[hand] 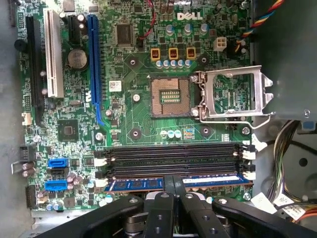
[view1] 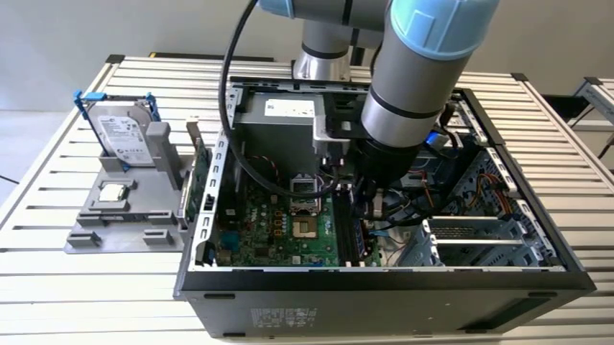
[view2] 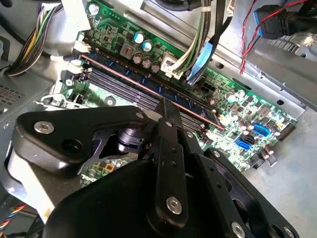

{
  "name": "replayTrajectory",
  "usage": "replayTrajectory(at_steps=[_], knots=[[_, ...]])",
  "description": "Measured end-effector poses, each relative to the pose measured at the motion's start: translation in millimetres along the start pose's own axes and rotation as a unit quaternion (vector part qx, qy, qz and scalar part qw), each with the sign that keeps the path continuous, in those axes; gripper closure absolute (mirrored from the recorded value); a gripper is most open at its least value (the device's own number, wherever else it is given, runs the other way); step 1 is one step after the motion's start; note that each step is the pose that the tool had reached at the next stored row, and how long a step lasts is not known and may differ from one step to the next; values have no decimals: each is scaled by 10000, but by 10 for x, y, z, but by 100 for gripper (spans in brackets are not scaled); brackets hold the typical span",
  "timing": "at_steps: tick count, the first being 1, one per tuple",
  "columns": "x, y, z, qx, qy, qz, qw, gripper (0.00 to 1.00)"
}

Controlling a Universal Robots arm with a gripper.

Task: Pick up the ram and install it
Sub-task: 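Press down the ram until it locks into place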

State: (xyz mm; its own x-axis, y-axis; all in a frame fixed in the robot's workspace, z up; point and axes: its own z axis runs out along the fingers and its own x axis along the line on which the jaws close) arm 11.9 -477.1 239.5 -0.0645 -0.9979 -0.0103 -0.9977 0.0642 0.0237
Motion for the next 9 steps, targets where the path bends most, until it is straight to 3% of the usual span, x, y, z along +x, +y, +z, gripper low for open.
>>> replayTrajectory(at_steps=[9], knots=[[-38,-20,44,0,1,-7,10000,100]])
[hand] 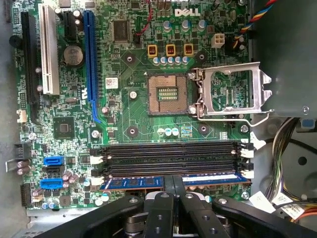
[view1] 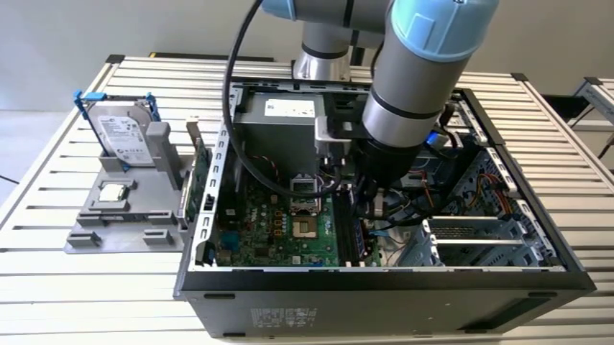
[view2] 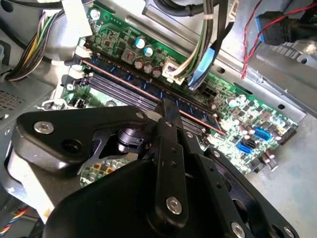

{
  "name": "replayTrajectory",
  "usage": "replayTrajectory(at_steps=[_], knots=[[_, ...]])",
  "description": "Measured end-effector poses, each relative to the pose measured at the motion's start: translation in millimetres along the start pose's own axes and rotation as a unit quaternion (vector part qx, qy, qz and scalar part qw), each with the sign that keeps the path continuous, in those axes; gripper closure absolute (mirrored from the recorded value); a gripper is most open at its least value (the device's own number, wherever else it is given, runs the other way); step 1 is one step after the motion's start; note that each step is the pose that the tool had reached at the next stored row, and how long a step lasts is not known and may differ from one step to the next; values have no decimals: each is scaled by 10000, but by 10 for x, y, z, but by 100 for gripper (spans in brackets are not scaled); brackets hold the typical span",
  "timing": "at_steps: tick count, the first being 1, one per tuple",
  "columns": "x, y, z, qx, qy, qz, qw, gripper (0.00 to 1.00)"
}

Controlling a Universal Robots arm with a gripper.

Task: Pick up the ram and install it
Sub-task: 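Press down the ram until it locks into place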

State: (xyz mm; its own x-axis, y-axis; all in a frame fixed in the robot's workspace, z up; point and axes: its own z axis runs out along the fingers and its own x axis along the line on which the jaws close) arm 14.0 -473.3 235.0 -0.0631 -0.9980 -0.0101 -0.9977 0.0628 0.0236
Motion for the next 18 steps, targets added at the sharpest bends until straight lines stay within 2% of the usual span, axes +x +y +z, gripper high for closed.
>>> replayTrajectory(at_steps=[8,18], knots=[[-15,-3,104,-1,1,-4,10000,100],[-15,-4,160,-1,3,-4,10000,100]])
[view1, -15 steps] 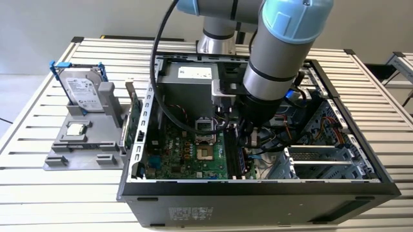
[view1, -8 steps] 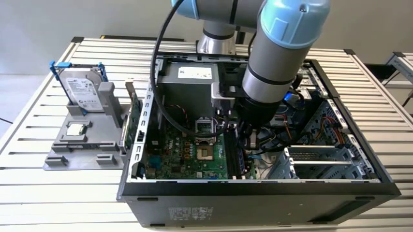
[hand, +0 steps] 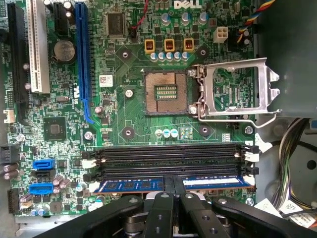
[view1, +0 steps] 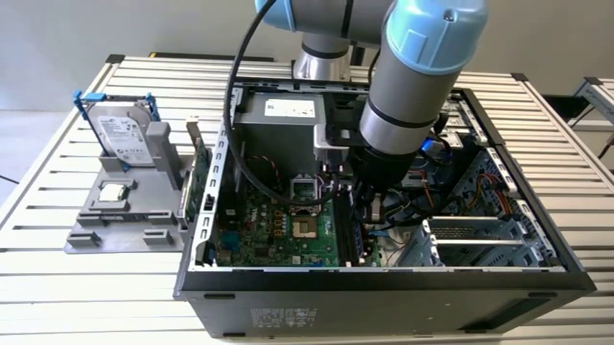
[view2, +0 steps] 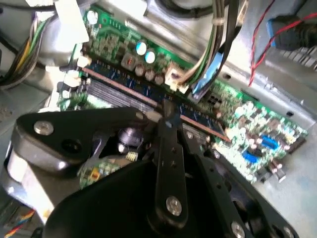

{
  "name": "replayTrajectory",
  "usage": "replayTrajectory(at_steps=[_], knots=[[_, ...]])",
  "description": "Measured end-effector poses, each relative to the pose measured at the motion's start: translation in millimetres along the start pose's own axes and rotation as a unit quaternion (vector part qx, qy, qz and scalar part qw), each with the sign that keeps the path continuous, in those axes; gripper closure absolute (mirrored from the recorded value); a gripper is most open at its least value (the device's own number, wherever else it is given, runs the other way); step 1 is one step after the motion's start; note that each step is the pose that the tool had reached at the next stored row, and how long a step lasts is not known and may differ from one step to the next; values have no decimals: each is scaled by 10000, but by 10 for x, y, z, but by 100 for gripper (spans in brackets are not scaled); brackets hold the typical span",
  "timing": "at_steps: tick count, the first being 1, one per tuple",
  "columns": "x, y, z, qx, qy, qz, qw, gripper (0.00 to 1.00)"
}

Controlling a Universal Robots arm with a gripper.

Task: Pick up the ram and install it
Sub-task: 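Press down the ram until it locks into place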

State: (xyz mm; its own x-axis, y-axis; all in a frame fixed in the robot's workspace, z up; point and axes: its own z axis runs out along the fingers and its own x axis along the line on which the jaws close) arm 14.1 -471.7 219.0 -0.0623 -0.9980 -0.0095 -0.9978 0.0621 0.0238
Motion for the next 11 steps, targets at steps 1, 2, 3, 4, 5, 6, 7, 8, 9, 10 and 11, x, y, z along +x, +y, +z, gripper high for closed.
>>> replayTrajectory(at_steps=[1,2,3,4,5,6,7,8,9,10,11], knots=[[0,0,2,0,0,0,10000,100],[0,0,4,0,0,0,10000,100],[0,0,5,0,-1,0,10000,100],[0,0,6,1,-2,0,10000,100],[-1,0,7,0,-2,0,10000,100],[0,0,7,1,-2,0,10000,100],[-1,0,6,0,-2,0,10000,100],[0,0,7,0,-2,0,10000,100],[-1,0,5,0,-2,0,10000,100],[-1,0,-2,1,-3,0,10000,100],[-2,0,-13,2,-7,0,10000,100]])
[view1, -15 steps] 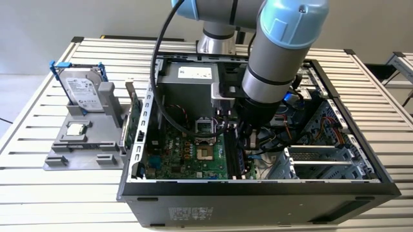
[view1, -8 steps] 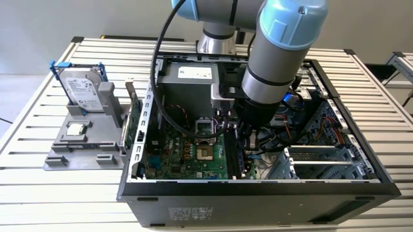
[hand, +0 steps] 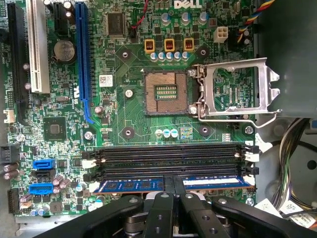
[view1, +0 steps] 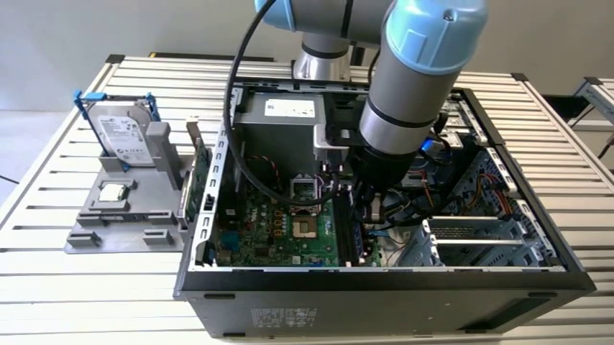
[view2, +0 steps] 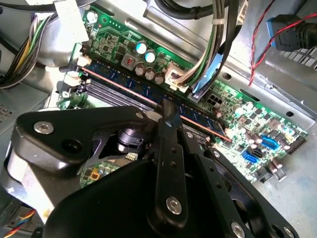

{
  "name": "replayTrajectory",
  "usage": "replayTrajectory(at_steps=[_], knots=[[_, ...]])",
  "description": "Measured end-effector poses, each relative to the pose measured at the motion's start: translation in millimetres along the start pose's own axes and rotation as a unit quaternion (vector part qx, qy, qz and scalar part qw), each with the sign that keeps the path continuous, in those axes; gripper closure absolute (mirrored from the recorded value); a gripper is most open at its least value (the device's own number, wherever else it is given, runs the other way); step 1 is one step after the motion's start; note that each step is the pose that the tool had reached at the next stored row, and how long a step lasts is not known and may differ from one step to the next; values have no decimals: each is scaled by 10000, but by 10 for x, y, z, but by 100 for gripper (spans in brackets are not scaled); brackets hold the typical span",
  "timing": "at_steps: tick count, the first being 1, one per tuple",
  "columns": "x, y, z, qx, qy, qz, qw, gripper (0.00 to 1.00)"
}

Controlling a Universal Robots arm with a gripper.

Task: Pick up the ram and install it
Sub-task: 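Press down the ram until it locks into place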

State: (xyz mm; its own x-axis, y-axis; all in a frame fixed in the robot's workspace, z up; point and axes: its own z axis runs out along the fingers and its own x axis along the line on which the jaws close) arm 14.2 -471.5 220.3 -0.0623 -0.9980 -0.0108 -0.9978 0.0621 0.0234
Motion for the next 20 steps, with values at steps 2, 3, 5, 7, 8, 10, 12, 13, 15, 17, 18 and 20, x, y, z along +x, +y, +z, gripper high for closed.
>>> replayTrajectory(at_steps=[2,3,5,7,8,10,12,13,15,17,18,20], knots=[[-3,0,-34,1,-11,0,10000,100],[-1,2,-65,0,0,0,10000,100],[-1,3,-123,-1,1,0,10000,100],[0,5,-181,-1,4,0,10000,100],[-1,5,-208,-1,4,0,10000,100],[-1,6,-257,-1,4,-1,10000,100],[-2,7,-298,-1,4,-1,10000,100],[-2,8,-317,-1,4,0,10000,100],[-3,8,-354,-1,4,0,10000,100],[-3,10,-397,-1,4,0,10000,100],[-3,10,-417,-1,3,0,10000,100],[-4,11,-457,-1,4,0,10000,100]])
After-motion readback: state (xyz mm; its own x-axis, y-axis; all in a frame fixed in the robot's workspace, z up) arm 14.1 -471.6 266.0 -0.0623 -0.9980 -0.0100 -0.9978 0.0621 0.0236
